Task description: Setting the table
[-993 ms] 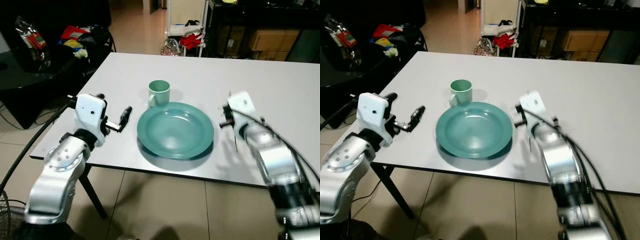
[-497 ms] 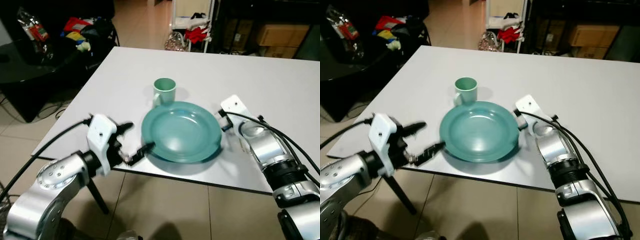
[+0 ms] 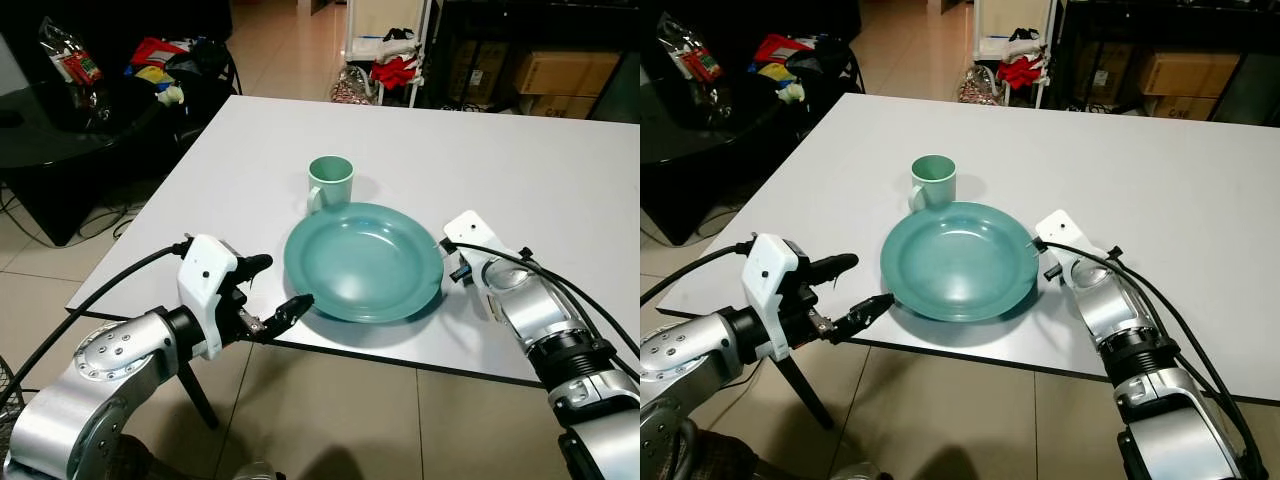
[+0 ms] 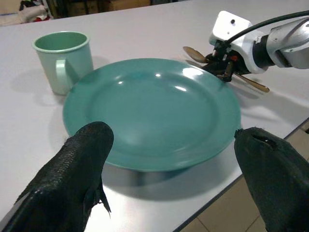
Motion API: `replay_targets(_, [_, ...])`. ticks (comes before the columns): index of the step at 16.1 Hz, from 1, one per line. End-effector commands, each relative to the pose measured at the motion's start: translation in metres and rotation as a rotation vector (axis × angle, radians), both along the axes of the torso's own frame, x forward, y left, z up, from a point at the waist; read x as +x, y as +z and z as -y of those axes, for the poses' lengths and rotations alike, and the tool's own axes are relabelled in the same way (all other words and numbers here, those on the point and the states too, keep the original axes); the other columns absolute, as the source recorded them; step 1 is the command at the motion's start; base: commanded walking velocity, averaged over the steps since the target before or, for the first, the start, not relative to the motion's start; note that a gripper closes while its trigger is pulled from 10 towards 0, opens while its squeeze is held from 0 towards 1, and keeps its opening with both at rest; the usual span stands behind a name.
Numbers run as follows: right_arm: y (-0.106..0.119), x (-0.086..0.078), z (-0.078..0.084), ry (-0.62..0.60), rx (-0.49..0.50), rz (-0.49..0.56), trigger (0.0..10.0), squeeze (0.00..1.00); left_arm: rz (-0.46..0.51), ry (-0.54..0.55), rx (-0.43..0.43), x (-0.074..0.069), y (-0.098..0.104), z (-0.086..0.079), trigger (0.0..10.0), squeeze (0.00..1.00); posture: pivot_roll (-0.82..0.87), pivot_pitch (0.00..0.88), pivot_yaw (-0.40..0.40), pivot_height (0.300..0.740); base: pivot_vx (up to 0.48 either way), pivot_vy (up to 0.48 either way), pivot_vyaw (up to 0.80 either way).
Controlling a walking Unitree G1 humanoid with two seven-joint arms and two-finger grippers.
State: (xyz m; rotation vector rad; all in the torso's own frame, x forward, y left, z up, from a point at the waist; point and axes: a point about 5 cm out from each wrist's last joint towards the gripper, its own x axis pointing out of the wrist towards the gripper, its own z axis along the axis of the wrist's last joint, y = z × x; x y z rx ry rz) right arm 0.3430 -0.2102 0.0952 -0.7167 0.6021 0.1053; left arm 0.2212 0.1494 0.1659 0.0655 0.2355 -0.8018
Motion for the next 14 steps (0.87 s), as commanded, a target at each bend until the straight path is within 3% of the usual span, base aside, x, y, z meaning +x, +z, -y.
replay_targets(1, [-0.004,-0.002,-0.002,0.003,-0.004,-0.009,10.0,0.0,0.014,-0.017,0.013,-0.002,0.004,0.002,10.0,0.0,0.1,0.0,0.052,0.74,0.0,0.0,0.0])
replay_targets(8, [-0.01,-0.002,-0.01,0.011,0.026,-0.031,10.0,0.0,0.009,-0.01,0.03,-0.005,0.002,0.001,10.0,0.0,0.11,0.0,0.042,0.74,0.0,0.0,0.0])
replay_targets(9, [-0.011,-0.003,-0.011,0.016,0.033,-0.041,10.0,0.36,0.006,-0.005,0.034,-0.004,0.0,0.001,10.0,0.0,0.11,0.0,0.041,0.74,0.0,0.0,0.0])
replay_targets(10, [-0.011,-0.003,-0.011,0.017,0.035,-0.043,10.0,0.36,0.006,-0.004,0.034,-0.004,0.0,0.001,10.0,0.0,0.11,0.0,0.041,0.74,0.0,0.0,0.0])
replay_targets(11, [-0.013,-0.004,-0.011,0.02,0.031,-0.054,10.0,0.77,0.004,-0.005,0.033,-0.005,0.0,0.002,10.0,0.0,0.11,0.0,0.041,0.74,0.0,0.0,0.0])
replay_targets(14, [-0.016,-0.006,-0.01,0.017,0.034,-0.064,10.0,0.98,0.001,-0.005,0.035,-0.007,0.0,0.003,10.0,0.0,0.11,0.0,0.04,0.74,0.0,0.0,0.0])
